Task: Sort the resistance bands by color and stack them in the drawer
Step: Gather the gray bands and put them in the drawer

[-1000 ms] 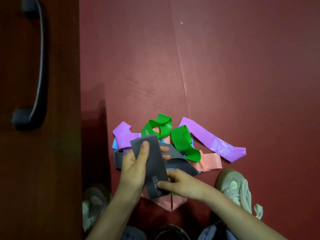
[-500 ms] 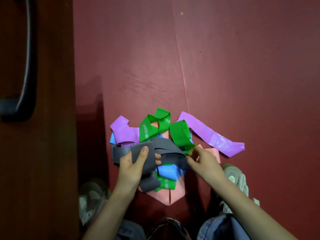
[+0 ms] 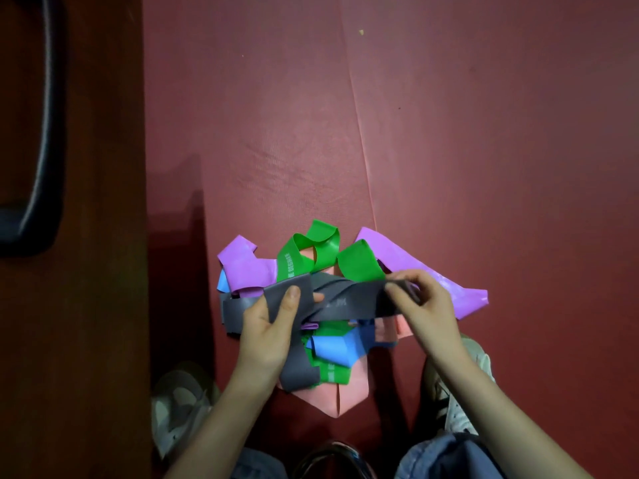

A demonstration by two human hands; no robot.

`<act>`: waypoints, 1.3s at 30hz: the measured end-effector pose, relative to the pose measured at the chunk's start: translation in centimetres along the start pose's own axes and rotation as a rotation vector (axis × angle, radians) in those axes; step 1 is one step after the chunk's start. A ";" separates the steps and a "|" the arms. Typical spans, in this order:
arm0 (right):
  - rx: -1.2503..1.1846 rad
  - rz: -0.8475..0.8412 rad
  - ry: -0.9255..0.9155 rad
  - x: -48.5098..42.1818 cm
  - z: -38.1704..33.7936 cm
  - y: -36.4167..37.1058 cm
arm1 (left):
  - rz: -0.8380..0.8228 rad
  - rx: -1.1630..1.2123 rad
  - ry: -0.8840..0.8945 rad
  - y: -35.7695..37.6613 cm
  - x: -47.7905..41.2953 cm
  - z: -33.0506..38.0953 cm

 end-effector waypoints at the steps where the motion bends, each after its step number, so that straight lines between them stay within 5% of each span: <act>1: -0.064 0.025 -0.046 -0.4 -1.8 -0.3 | 0.001 0.005 0.019 0.1 -0.1 0.1; 4: -0.148 0.071 -0.199 -0.7 -7.1 -1.3 | 0.028 -0.005 0.074 0.3 -0.3 0.9; 6: -0.161 -0.050 -0.269 -0.3 -9.8 -1.4 | 0.042 0.004 0.104 0.7 -0.1 1.7; 11: -0.012 -0.853 -0.249 2.9 -12.4 1.2 | 0.000 0.074 0.088 1.7 -0.1 2.7; 13: 0.070 -0.998 -0.240 4.2 -12.3 2.3 | -0.065 0.108 0.059 2.0 -0.1 2.4; 21: 0.214 -0.724 -0.295 3.1 -11.6 4.3 | -0.184 0.311 -0.219 3.1 0.3 0.0; 27: 0.104 -0.407 -0.355 2.9 -11.1 4.2 | -0.164 0.366 -0.215 2.8 0.0 0.1; 39: 0.065 -0.407 -0.413 2.6 -10.9 4.3 | -0.268 0.223 -0.106 2.8 0.3 0.2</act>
Point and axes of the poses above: each hand's wrist, its own x-axis away from the middle knuckle, its own y-axis out of the palm, z = x × y, the point moved 6 cm from there along -x, towards the middle knuckle, and after that the axes turned 9 degrees about x, right-handed, at the moved point
